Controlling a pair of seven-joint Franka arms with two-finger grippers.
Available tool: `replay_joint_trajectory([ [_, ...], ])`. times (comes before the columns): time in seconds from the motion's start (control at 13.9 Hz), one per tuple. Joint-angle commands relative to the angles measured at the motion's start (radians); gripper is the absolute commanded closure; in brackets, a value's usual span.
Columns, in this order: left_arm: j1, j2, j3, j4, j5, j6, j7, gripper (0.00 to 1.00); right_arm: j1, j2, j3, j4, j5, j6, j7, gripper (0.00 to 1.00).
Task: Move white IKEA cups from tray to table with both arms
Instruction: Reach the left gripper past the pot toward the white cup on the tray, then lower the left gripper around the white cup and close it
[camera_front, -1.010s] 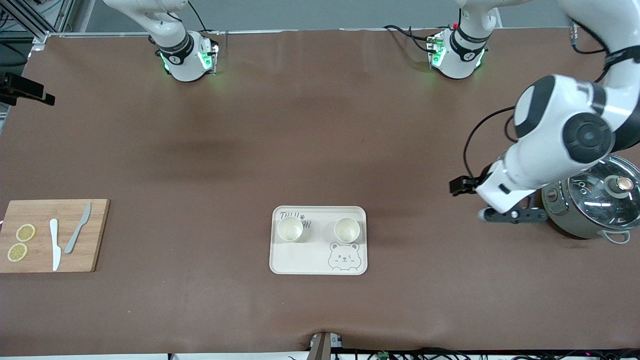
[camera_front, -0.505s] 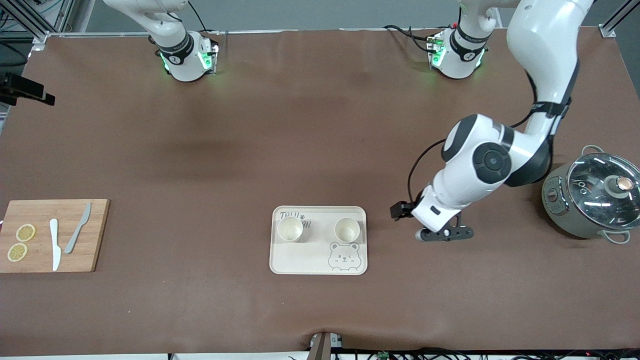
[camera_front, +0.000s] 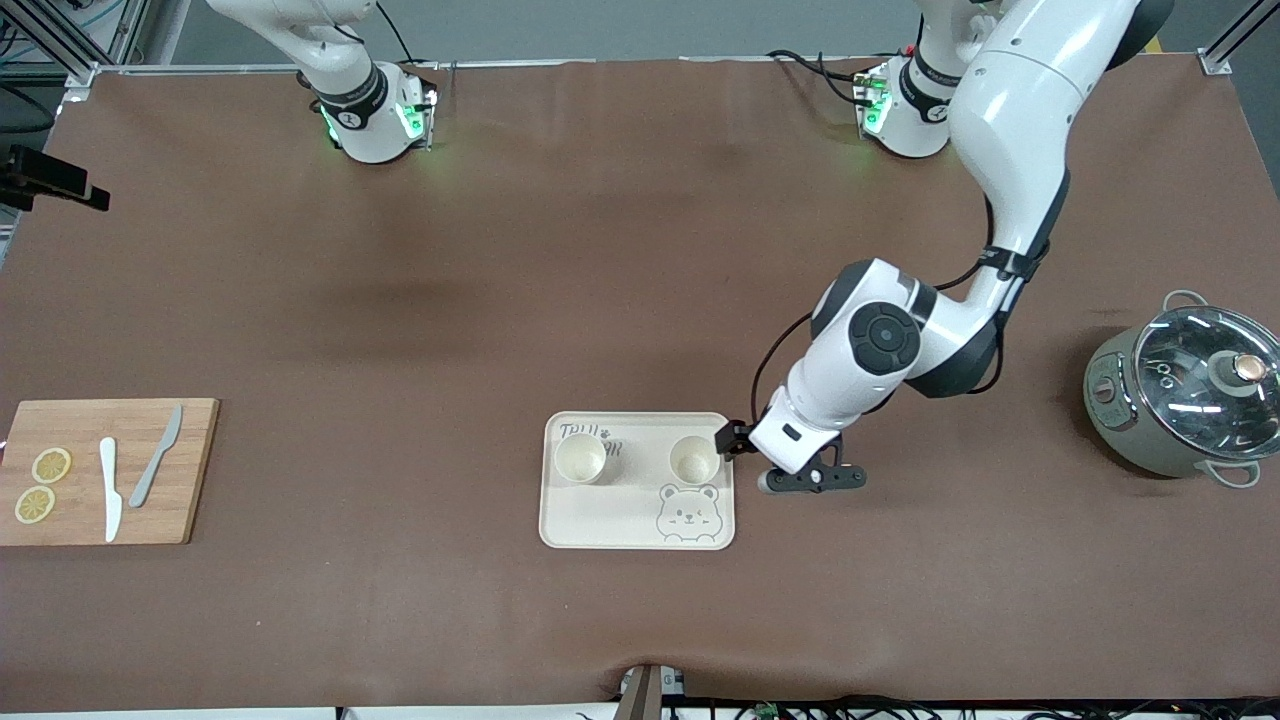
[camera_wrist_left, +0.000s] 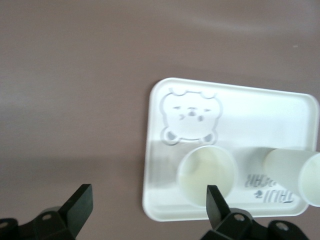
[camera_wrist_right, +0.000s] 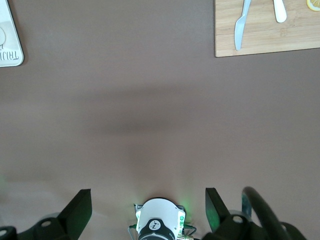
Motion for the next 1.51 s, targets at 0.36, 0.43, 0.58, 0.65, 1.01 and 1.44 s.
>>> replay_joint_trajectory([
  [0.36, -0.059, 0.124, 0.032, 0.031, 0.028, 0.182, -0.043, 0.15, -0.027, -0.021, 0.016, -0.020, 0.020, -0.002, 0.012, 0.00],
  [0.43, -0.059, 0.137, 0.032, 0.031, 0.030, 0.182, -0.040, 0.22, -0.027, -0.021, 0.014, -0.020, 0.020, -0.002, 0.012, 0.00],
  [0.58, -0.069, 0.138, 0.032, 0.028, 0.031, 0.182, -0.044, 0.37, -0.027, -0.021, 0.014, -0.020, 0.020, -0.002, 0.012, 0.00],
  [0.65, -0.072, 0.134, 0.032, 0.024, 0.033, 0.181, -0.046, 0.44, -0.027, -0.021, 0.016, -0.020, 0.020, -0.002, 0.012, 0.00],
  [1.01, -0.086, 0.141, 0.035, 0.002, 0.039, 0.172, -0.043, 0.88, -0.029, 0.017, 0.016, 0.037, 0.020, 0.012, -0.006, 0.00],
  [1.44, -0.089, 0.103, 0.036, 0.012, 0.076, 0.078, -0.029, 1.00, 0.049, 0.124, 0.029, 0.167, 0.006, 0.018, -0.014, 0.00],
])
